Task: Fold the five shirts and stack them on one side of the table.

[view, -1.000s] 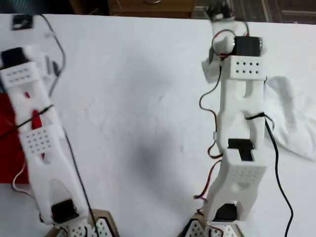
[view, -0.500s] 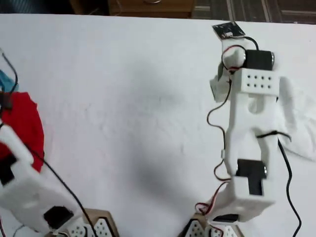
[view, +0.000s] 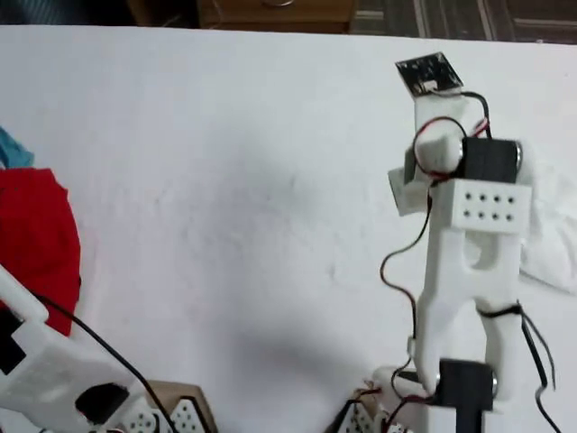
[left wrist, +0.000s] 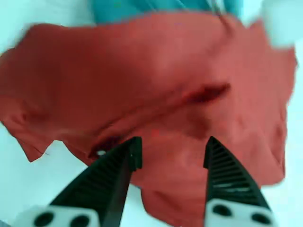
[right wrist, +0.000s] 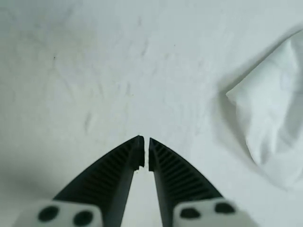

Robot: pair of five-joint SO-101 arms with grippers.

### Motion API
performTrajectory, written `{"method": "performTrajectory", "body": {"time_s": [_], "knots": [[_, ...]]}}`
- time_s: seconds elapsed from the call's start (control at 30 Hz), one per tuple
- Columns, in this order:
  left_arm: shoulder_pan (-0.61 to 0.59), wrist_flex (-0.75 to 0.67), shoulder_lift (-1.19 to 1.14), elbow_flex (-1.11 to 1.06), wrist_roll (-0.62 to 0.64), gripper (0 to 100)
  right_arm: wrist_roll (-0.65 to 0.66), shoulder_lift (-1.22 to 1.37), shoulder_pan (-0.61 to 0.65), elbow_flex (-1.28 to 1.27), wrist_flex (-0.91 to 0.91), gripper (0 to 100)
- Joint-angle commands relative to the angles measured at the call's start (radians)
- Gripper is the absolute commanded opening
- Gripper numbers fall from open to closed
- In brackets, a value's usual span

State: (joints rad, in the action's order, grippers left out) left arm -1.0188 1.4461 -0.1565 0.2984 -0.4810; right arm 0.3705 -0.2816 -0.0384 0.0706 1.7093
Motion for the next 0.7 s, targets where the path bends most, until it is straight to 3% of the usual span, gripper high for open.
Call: {"method": "performTrajectory", "body": {"time_s": [0.0, 0.23, 0.4, 0.57, 0.67], "knots": [[-0.003, -0.038, 0.048, 0.028, 0.060, 23, 0.005, -0.087, -0.012, -0.029, -0.019, 1.9], [-0.008, -0.126, -0.092, -0.004, 0.068, 23, 0.005, -0.131, -0.012, -0.051, -0.025, 1.9], [-0.008, -0.091, -0.210, -0.001, 0.071, 22, 0.005, -0.148, -0.012, -0.051, -0.025, 1.9], [-0.005, -0.078, -0.255, -0.001, 0.071, 14, 0.005, -0.148, -0.012, -0.051, -0.027, 1.9], [-0.005, -0.080, -0.264, -0.002, 0.071, 4, 0.005, -0.148, -0.012, -0.051, -0.027, 1.9]]}}
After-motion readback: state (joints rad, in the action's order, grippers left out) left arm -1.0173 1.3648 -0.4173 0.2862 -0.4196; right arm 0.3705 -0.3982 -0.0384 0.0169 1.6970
